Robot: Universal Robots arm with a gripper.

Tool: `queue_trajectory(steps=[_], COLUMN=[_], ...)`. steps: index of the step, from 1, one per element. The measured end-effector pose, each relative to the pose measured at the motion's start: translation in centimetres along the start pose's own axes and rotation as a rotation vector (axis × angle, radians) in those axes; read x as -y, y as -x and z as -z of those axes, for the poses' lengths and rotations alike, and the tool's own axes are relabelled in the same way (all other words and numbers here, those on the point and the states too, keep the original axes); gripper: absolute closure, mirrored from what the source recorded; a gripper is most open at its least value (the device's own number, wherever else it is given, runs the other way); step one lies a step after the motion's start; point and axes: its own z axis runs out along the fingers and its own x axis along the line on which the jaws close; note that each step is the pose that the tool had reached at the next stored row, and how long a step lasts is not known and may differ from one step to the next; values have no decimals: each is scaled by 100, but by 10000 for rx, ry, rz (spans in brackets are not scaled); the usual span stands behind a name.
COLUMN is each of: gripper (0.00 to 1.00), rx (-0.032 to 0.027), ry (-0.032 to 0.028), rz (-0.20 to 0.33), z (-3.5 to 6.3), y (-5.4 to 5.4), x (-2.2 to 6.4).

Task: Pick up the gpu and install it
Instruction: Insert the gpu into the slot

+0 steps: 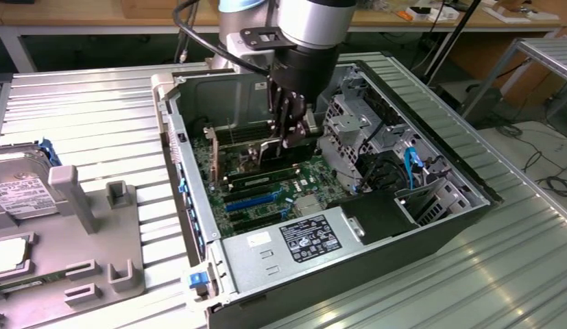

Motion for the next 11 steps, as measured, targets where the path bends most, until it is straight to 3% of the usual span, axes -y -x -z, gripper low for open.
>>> queue_trajectory(steps=[11], gripper=[73], rx=[1], ry=[2], rz=[-3], z=[-261], y=[-36], x=[2])
